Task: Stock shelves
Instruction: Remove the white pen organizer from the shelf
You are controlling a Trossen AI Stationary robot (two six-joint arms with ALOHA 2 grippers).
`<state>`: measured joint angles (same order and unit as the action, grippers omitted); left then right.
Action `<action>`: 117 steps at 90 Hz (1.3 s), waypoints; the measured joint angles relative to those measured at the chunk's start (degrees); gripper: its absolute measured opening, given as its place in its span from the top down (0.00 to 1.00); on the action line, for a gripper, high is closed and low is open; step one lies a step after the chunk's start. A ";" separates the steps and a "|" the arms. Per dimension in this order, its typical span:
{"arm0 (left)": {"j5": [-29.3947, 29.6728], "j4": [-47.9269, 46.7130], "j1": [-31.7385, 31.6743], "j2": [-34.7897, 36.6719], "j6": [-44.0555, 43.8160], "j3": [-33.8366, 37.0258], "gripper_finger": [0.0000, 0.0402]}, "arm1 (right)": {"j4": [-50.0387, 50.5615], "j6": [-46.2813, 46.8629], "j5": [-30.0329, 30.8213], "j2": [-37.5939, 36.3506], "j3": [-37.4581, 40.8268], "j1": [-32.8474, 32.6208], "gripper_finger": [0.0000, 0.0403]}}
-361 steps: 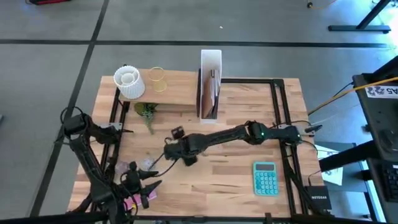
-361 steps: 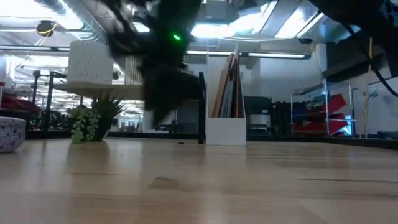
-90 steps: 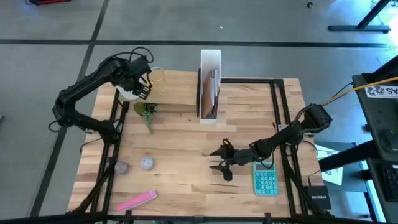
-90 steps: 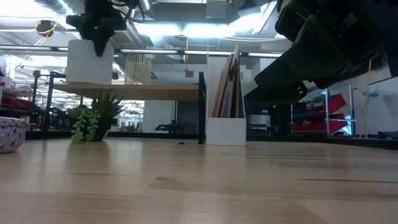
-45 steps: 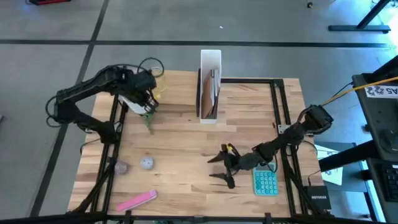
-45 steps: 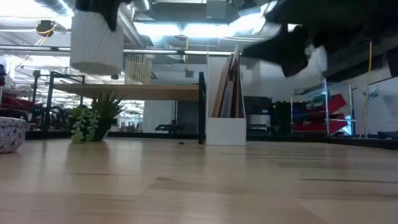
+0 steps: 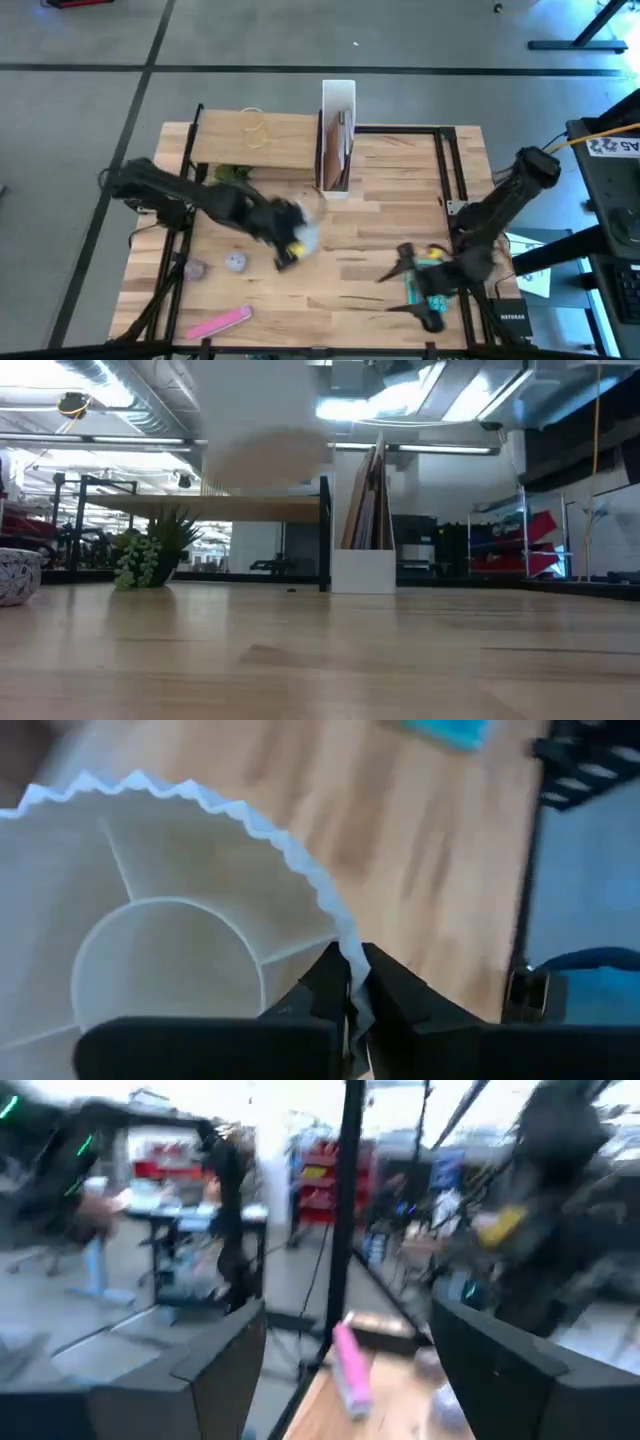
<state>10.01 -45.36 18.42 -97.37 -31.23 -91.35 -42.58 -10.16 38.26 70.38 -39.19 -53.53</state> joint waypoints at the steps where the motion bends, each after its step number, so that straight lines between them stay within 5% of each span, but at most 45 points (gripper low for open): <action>1: -0.30 1.71 0.07 -0.87 0.93 0.00 1.00 | -0.16 -0.47 1.29 -0.23 -0.02 -0.42 0.34; 11: -5.53 19.17 -0.74 -9.81 10.18 -0.96 1.00 | 0.04 -2.22 14.46 -1.00 -0.03 -3.08 0.34; 19: -6.60 24.52 -2.86 -15.83 16.04 -5.01 1.00 | 0.81 -2.20 19.45 -0.96 0.04 -4.86 0.34; 55: -7.84 26.25 -10.73 -35.25 30.09 -26.52 1.00 | 0.70 -1.78 25.54 -0.67 0.06 -10.86 0.34; 79: -12.17 36.19 -11.35 -40.72 31.71 -28.98 1.00 | 0.74 -1.18 27.34 -0.65 0.08 -12.85 0.34; 117: -6.85 38.81 -11.35 -41.37 34.57 -29.01 0.89 | 2.16 1.81 28.23 -0.42 0.08 -12.84 0.34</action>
<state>3.16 -6.55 7.07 -138.75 3.34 -120.36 -40.42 -8.35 66.49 69.97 -39.11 -66.37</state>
